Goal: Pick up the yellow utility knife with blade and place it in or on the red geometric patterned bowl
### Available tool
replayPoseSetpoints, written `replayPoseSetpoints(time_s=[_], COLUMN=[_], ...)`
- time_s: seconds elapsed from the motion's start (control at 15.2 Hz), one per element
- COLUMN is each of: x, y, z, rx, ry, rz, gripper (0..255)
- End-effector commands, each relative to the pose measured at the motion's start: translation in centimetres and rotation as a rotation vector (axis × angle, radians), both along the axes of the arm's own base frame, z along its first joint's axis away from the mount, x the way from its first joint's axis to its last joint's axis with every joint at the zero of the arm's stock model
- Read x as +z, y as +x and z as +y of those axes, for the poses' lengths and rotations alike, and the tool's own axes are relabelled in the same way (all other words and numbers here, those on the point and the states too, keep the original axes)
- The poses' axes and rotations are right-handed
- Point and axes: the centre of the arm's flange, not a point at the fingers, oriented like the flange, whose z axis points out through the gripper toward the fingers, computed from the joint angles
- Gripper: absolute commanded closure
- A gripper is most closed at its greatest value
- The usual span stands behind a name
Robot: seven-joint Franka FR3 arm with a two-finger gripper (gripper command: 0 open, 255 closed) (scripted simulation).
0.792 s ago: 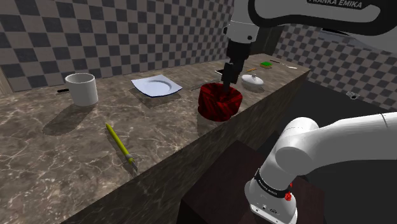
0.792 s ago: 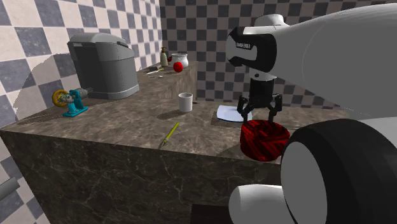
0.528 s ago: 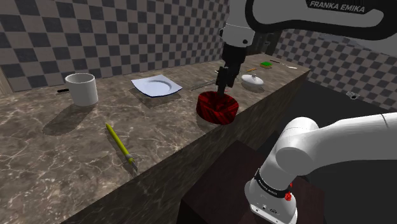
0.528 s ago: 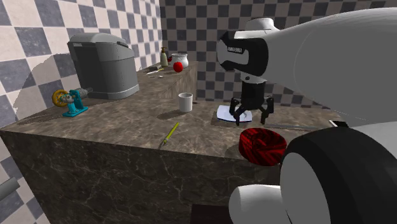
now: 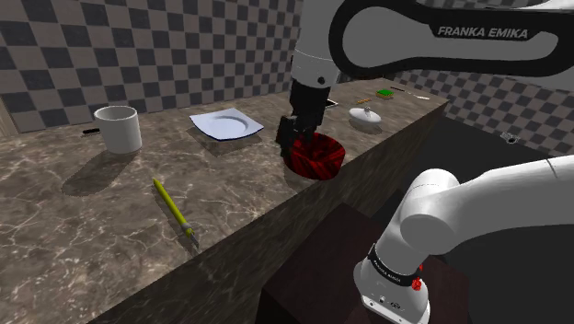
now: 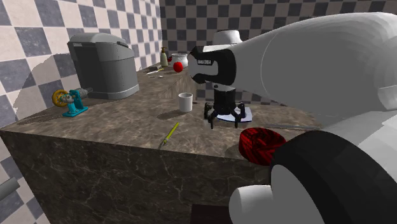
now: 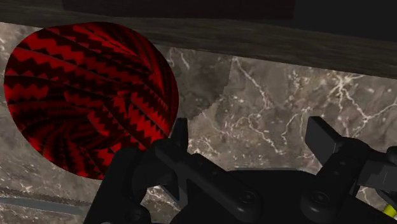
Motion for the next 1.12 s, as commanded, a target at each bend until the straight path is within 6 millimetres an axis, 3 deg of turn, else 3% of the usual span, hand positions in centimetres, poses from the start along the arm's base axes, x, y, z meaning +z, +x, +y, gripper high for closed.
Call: replayPoseSetpoints(time_s=[0.0,1.06], x=[-0.9,-6.9], y=[0.1,4.5], z=[2.9,22.6], rx=[-0.020,-0.161], ry=[0.001,-0.005], rz=[-0.018,-0.153], gripper=[0,0])
